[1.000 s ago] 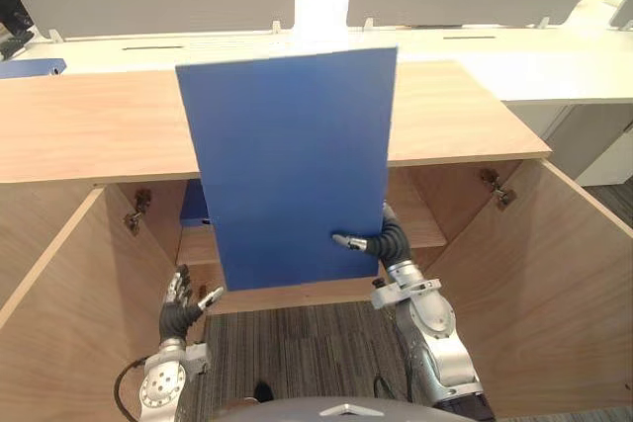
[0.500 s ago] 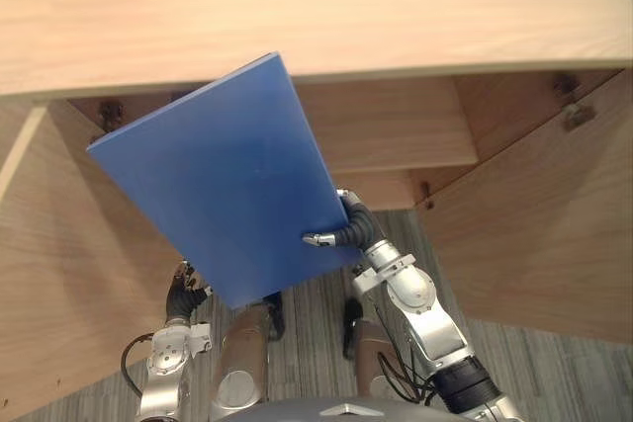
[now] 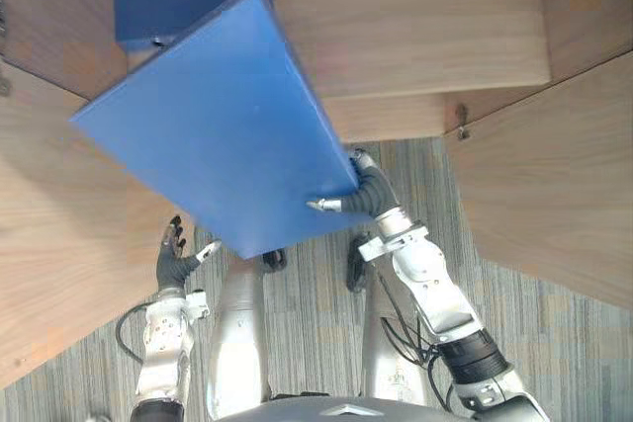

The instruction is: Walk over to the cabinet, pick up the folder, carry it to the office cabinet, place the folder inside the office cabinet, then close the office cabinet door

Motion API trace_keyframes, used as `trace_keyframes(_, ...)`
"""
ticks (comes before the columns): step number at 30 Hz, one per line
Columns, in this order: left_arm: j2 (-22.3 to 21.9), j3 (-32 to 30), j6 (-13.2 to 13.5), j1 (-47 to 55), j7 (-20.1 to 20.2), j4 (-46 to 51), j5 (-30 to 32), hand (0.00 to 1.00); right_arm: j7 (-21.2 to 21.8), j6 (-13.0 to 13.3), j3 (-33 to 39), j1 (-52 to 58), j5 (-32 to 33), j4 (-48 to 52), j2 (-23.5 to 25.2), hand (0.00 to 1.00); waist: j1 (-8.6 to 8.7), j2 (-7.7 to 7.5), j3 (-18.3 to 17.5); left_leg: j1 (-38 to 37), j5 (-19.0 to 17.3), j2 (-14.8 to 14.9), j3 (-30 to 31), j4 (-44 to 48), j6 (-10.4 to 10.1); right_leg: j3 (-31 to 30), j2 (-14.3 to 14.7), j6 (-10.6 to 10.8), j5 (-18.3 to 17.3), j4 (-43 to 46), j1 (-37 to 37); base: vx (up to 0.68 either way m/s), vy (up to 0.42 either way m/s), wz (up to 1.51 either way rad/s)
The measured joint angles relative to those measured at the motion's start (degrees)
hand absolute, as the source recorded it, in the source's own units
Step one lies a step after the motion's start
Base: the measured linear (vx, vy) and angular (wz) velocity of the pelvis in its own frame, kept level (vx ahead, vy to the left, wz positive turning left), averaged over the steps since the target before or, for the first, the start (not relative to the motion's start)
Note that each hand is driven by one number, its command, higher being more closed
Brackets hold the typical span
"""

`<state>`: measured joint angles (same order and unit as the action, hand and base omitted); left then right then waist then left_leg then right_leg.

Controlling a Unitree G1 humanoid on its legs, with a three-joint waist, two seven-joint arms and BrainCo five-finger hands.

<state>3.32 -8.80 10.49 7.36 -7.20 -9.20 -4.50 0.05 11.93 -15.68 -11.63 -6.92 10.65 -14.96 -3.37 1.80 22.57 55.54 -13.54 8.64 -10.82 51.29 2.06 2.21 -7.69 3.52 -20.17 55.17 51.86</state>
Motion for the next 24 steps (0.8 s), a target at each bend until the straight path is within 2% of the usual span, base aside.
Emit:
trace_keyframes(6, -0.01, -0.05, 0.32, -2.38, 0.46, 2.25, -3.22, 0.00, 0.61, -0.98, 5.64, -8.92, 12.56, -6.84, -0.53, 1.00, -0.31, 0.06, 2.23, 6.74, -0.44, 0.72, 0.72, 3.72, 0.00, -0.12, 0.15, -0.86, -1.68, 5.32, 7.23, -0.03, -0.097, 0.02)
trace_keyframes(14, 0.06, -0.11, 1.78, -3.33, 1.61, 6.43, -7.18, 0.00, -2.11, -1.07, 14.54, -22.16, 29.59, -16.40, -6.30, 1.00, -1.45, 0.25, 3.18, 12.18, -0.16, 1.07, 1.59, 5.66, 0.08, 0.21, 0.28, -1.30, -2.40, 8.24, 12.73, -0.03, -0.076, 0.02)
trace_keyframes(21, 0.08, 0.02, 2.36, -3.15, 2.59, 8.78, -9.10, 0.00, -4.81, -0.92, 18.40, -32.16, 38.23, -22.19, -9.60, 1.00, -1.86, 0.25, 3.18, 14.52, -0.07, 1.05, 2.41, 6.12, 0.01, 0.91, 0.21, -1.34, -2.66, 8.58, 14.47, -0.01, -0.052, 0.03)
trace_keyframes(24, 0.10, 0.13, 2.55, -3.14, 2.58, 8.78, -10.10, 0.00, -7.00, -0.89, 19.41, -36.44, 41.38, -25.98, -11.67, 1.00, -2.55, 0.26, 3.18, 14.75, -0.08, 0.97, 2.67, 6.11, -0.01, 1.26, 0.09, -1.47, -2.87, 8.61, 14.49, 0.00, -0.038, 0.04)
